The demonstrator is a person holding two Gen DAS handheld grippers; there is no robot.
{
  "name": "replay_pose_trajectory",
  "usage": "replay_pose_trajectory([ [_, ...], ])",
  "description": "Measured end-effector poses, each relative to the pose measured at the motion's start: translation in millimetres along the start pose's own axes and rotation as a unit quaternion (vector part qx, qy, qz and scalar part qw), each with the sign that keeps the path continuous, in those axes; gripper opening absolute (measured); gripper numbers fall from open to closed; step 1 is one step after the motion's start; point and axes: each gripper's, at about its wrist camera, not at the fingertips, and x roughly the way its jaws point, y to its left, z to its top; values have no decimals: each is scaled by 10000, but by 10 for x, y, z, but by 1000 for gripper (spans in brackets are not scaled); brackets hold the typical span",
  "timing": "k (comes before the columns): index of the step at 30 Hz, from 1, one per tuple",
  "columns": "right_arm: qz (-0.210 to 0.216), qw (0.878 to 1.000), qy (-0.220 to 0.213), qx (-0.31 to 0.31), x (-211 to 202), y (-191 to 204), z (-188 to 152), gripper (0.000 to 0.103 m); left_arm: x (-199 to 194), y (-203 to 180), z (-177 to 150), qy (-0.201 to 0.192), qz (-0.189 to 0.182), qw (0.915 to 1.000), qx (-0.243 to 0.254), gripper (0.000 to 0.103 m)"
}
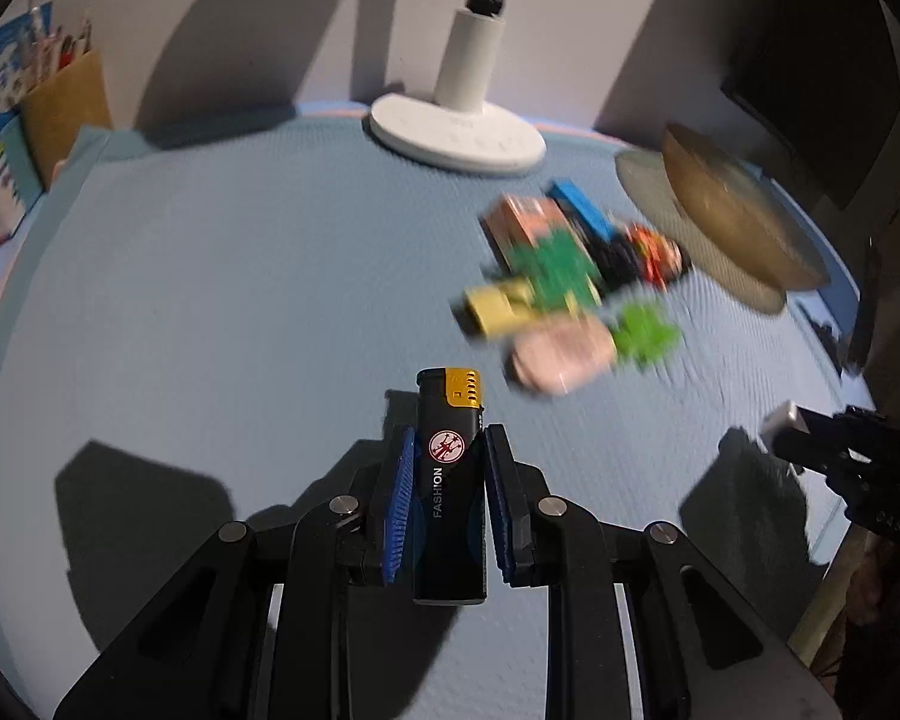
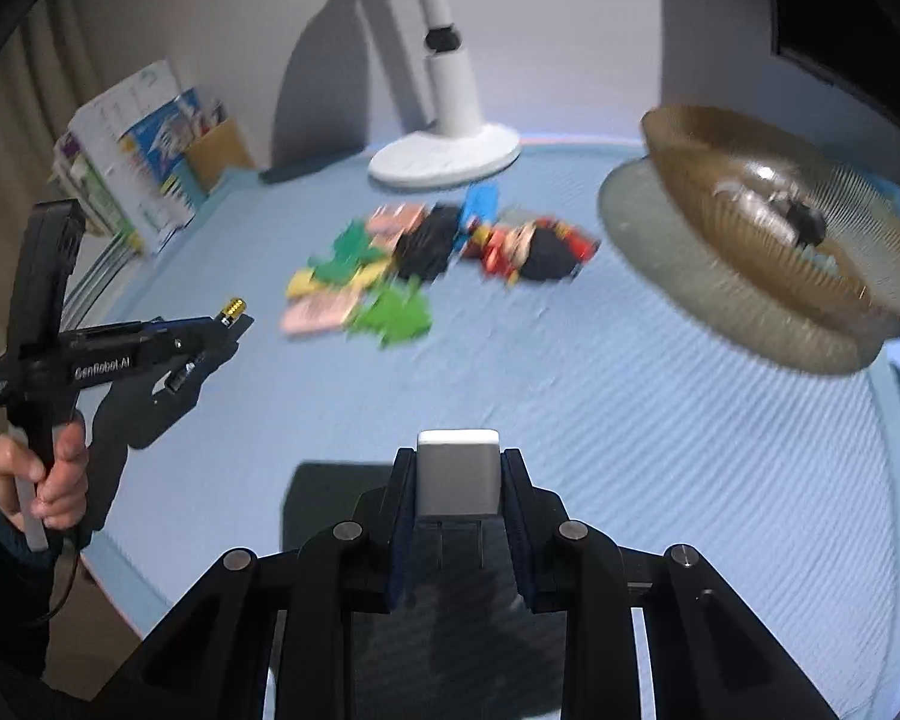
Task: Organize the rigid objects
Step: 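Carry lighter and charger over the bowl and release both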
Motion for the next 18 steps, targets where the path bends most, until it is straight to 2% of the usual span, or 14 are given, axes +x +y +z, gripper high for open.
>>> replay_pose_trajectory([
  [2, 9, 10000, 48, -77, 47, 41, -91, 26, 4, -59, -155, 73, -42, 10000, -16, 20],
  [5, -85, 9998, 127, -131, 125, 82, -177, 28, -22, -173, -253, -58, 253, 9995, 204, 22],
  [6, -60, 9999, 112, -51, 127, 77, -197, 33, -26, -176, -267, -46, 259, 9995, 195, 27],
  [7, 13, 10000, 83, 21, 122, 66, -212, 37, -43, -163, -287, -38, 174, 9998, 125, 40],
  [8, 111, 9999, 50, 114, 116, 46, -223, 45, -66, -153, -291, -65, 134, 9999, 61, 43],
  [9, 178, 9996, 19, 212, 112, 32, -221, 46, -77, -147, -297, -93, 149, 9998, 25, 44],
  [13, 11, 9997, -27, 245, 123, 73, -226, 45, -97, -173, -355, -181, 302, 9993, 80, 43],
  [14, -117, 9998, -39, 170, 131, 118, -213, 36, -94, -197, -355, -187, 371, 9991, 122, 40],
  [15, -270, 9996, -35, 58, 131, 159, -219, 29, -85, -220, -348, -201, 435, 9987, 156, 34],
  [16, -386, 9992, -32, -46, 134, 199, -220, 27, -72, -245, -336, -192, 503, 9984, 192, 24],
  [17, -368, 9993, -38, -62, 118, 203, -221, 27, -71, -270, -325, -195, 510, 9983, 202, 20],
  [18, -284, 9996, -55, -22, 97, 191, -221, 27, -75, -286, -302, -201, 426, 9987, 180, 20],
])
